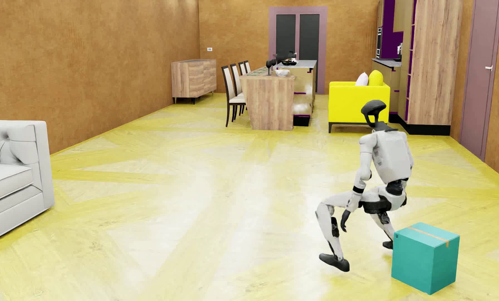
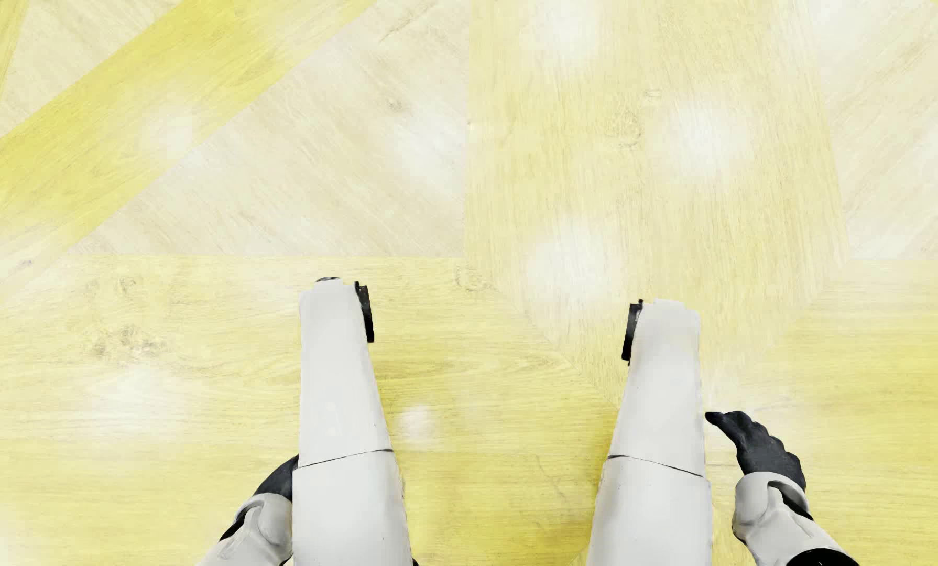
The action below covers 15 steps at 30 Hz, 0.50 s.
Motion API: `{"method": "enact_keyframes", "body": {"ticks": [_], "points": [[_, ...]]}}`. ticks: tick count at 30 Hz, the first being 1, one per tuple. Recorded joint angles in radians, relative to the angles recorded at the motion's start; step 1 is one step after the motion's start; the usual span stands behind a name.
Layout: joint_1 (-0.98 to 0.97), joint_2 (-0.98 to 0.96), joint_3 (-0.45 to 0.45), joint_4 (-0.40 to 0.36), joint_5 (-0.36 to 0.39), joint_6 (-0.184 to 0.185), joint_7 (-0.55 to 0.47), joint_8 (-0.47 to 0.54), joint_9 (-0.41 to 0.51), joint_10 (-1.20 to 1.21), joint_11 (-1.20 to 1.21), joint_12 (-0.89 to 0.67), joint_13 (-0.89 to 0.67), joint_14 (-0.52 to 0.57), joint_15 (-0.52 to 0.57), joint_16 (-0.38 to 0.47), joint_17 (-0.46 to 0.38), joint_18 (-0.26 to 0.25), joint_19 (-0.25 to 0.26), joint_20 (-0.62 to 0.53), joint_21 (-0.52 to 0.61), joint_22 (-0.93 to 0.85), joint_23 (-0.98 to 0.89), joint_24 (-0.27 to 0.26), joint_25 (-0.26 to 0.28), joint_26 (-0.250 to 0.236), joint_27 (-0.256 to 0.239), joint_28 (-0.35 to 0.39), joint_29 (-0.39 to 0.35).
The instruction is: Stand up from dark teal box
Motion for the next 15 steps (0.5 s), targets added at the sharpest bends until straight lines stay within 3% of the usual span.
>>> {"method": "enact_keyframes", "body": {"ticks": [1,2,3,6,9,10,12,13,15], "points": [[0.015,0.007,-0.006,0.009,-0.002,-0.001,0.004,-0.005,-0.010,-0.004,0.001,0.003,-0.017,-0.007,-0.007,-0.017,0.023,-0.005,-0.005,0.006,0.019,0.034,0.053,-0.024,0.010,-0.051,-0.009,0.008,0.011],[0.020,0.008,-0.006,0.015,-0.003,-0.005,0.003,-0.004,-0.022,-0.003,0.002,-0.006,-0.022,-0.013,-0.011,-0.044,0.036,-0.007,-0.004,0.031,0.022,0.072,0.076,-0.093,0.020,-0.030,-0.006,0.027,0.019],[0.030,0.019,-0.003,0.026,0.001,-0.006,0.000,-0.012,-0.026,0.000,-0.002,-0.003,-0.022,-0.008,-0.012,-0.056,0.046,-0.041,-0.010,0.039,0.022,0.087,0.085,-0.116,0.026,-0.016,-0.005,0.071,0.019],[0.067,0.048,-0.007,0.025,0.009,-0.011,0.004,-0.018,-0.024,0.000,-0.005,-0.003,-0.017,-0.009,0.003,-0.034,0.074,-0.029,-0.006,0.028,0.027,0.088,0.115,-0.108,0.030,-0.015,0.017,0.086,-0.008],[0.093,0.070,-0.013,0.015,0.032,-0.003,0.004,-0.010,-0.024,-0.002,-0.007,0.009,-0.005,-0.006,-0.002,-0.026,0.085,-0.018,-0.018,0.007,0.030,0.049,0.130,-0.022,0.015,-0.002,0.001,0.061,0.000],[0.105,0.072,-0.015,0.010,0.040,0.002,0.006,-0.009,-0.016,-0.011,-0.009,0.002,-0.007,-0.023,0.002,-0.030,0.083,0.024,-0.011,0.008,0.031,0.053,0.131,-0.016,0.017,0.009,0.006,0.064,0.004],[0.107,0.074,-0.017,0.002,0.053,0.012,0.007,-0.006,-0.006,-0.008,-0.021,0.000,0.001,-0.023,0.040,-0.034,0.078,0.035,-0.004,0.006,0.031,0.056,0.129,-0.022,0.020,0.013,0.007,0.062,0.000],[0.098,0.062,-0.015,0.000,0.055,0.015,0.006,-0.002,-0.002,-0.001,-0.022,-0.002,0.002,-0.006,0.046,-0.035,0.071,0.011,0.009,0.004,0.018,0.054,0.125,-0.023,0.026,0.003,-0.007,0.046,0.011],[0.090,0.052,-0.011,0.002,0.063,0.025,0.005,-0.007,0.014,-0.001,-0.032,-0.006,0.004,-0.006,0.065,-0.038,0.064,0.010,0.005,0.005,0.004,0.052,0.128,-0.027,0.023,-0.003,-0.005,0.045,0.010]]}}
